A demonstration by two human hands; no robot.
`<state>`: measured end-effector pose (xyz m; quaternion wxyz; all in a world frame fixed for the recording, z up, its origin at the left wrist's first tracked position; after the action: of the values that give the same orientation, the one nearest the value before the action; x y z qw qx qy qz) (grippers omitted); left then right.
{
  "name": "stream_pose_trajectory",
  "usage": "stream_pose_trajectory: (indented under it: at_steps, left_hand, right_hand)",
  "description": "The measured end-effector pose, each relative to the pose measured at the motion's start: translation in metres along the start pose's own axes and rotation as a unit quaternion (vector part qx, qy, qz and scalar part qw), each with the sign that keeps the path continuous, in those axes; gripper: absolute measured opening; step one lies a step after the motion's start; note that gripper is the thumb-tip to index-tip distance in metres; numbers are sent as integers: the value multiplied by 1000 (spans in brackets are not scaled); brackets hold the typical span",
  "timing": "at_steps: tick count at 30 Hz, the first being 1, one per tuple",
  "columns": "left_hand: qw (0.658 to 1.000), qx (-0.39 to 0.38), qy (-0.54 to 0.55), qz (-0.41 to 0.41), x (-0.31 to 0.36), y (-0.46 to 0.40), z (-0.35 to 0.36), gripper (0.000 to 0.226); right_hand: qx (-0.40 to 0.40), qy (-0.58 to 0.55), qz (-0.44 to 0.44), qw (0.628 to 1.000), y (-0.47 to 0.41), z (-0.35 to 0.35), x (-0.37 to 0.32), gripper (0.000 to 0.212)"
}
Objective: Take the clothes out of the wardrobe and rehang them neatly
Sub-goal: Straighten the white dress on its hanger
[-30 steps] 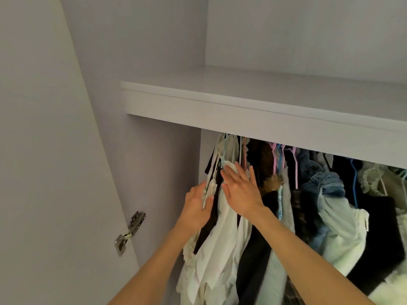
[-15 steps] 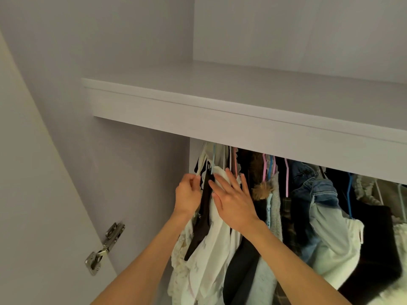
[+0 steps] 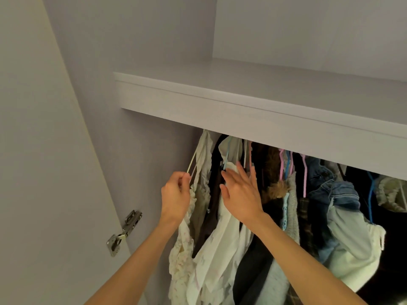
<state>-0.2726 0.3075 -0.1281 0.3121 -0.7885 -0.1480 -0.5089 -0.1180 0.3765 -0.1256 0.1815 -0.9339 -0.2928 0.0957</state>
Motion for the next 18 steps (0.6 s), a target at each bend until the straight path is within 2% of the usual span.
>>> stream_pose_trajectory:
  at_steps: [3, 4, 6, 8, 11, 12, 13, 14, 16, 18]
  left_hand:
    - [1000, -4, -25, 5, -5, 10, -17, 15]
    - [999, -4, -33, 5, -8, 15, -23, 15]
    - [999, 6, -39, -2, -15, 28, -34, 14]
    - [999, 10, -40, -11, -22, 44, -44, 14]
    - [998, -13, -61, -30, -33, 71, -52, 17]
    - [997, -16, -68, -36, -37, 80, -55, 20]
    - [996, -15, -74, -43, -40, 90, -60, 23]
    - [995, -15, -81, -52, -44, 99, -64, 24]
    - [992, -41, -100, -70, -50, 116, -67, 21]
    - [983, -102, -125, -82, -52, 135, -62, 15]
  right_hand:
    - [47, -142, 12, 989, -13, -26, -28, 39]
    - [32, -221, 34, 974, -18, -31, -38, 39]
    - [-40, -375, 99, 921, -26, -20, -55, 46]
    - [-79, -510, 185, 836, -28, -1, -66, 51]
    - [-97, -721, 283, 624, -17, 26, -89, 38]
    - [-94, -751, 296, 582, -12, 31, -94, 30]
    - [-94, -759, 301, 570, -6, 34, -98, 23]
    - [-98, -753, 301, 577, 0, 38, -102, 20]
    - [-124, -722, 289, 616, 13, 43, -112, 14]
    - [-174, -701, 277, 634, 30, 50, -123, 9]
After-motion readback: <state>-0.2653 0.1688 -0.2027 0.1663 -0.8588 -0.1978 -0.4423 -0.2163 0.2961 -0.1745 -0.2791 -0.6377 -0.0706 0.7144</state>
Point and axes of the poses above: each hand's wrist, its own y-axis away from the middle knuckle, its own z-axis out of the palm, x = y × z, the point moved 10 cm from there along -y, towards the middle knuckle, and after that the axes turned 1 degree about -x, right-handed, at the moved point
